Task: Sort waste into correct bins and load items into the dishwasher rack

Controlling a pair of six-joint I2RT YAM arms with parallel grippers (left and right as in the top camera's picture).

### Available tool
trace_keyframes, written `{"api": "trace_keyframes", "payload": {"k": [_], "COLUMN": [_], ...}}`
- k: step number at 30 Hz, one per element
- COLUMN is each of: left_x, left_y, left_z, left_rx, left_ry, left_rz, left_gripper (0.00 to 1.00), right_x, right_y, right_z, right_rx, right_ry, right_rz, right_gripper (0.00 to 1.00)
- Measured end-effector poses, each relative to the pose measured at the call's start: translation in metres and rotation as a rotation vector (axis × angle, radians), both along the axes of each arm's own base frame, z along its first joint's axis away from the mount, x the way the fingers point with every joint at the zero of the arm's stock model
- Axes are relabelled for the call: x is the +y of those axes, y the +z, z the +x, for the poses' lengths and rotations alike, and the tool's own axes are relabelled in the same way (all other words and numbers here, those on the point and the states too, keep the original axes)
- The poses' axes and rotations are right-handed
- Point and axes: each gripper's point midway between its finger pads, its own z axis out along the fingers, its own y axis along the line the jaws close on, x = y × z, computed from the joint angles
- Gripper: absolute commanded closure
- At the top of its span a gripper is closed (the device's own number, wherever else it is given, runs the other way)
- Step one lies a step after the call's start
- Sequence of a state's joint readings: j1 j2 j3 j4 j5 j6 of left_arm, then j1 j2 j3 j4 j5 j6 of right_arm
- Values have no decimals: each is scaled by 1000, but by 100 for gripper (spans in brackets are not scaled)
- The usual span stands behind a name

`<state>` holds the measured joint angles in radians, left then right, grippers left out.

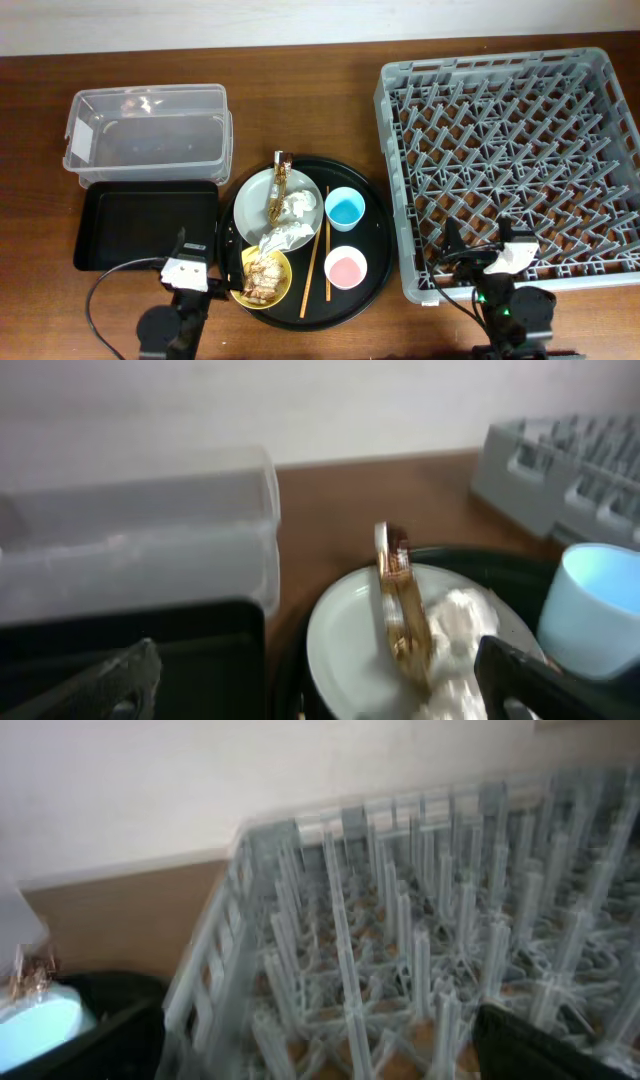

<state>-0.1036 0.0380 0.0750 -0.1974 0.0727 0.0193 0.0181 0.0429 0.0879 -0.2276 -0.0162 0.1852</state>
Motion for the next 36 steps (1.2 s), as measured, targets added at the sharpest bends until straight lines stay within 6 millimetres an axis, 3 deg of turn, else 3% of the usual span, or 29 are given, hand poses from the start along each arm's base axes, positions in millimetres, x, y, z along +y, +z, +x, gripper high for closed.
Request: {"api": "trace_keyframes", "payload": {"k": [5,7,10,11,12,14,16,20,22,25,28,32,34,36], "left_x": [-1,-2,-9,-12,-15,-21,-28,-55,-74,-95,-99,-97,-96,-96], "left_y": [26,30,52,44,34,17,12,17,0,-43,-86,-125,-137,-144], "left_z": [2,7,31,31,18,32,49,102,117,126,132,131,129,128], "left_rx": [239,344,536,633,846,1019,1001,839,836,899,977,1060,1089,1103], "left_ry": [-1,-1,-23,-37,-54,-69,-96,-169,-189,-197,-186,-173,-170,-167], "left_rz": [3,10,19,20,21,16,-6,-4,47,130,164,184,190,196], "left_gripper": [1,1,1,1,1,1,1,2,2,23,43,51,60,93], "right_x": [4,4,5,5,9,11,12,12,13,13,13,13,13,13], "right_y": [35,40,50,46,49,50,50,51,51,51,51,51,51,51], "right_z": [-14,-20,-27,-34,-35,-35,-35,-35,-35,-35,-35,-35,-35,-35], "right_rx": [229,335,502,585,622,622,622,623,624,622,623,623,623,623], "right_ry": [22,25,27,31,51,61,64,68,71,71,71,71,71,71], "right_rz": [2,3,4,5,16,21,23,25,26,26,26,26,26,26], "right_gripper": [1,1,1,1,1,1,1,1,1,1,1,1,1,1]}}
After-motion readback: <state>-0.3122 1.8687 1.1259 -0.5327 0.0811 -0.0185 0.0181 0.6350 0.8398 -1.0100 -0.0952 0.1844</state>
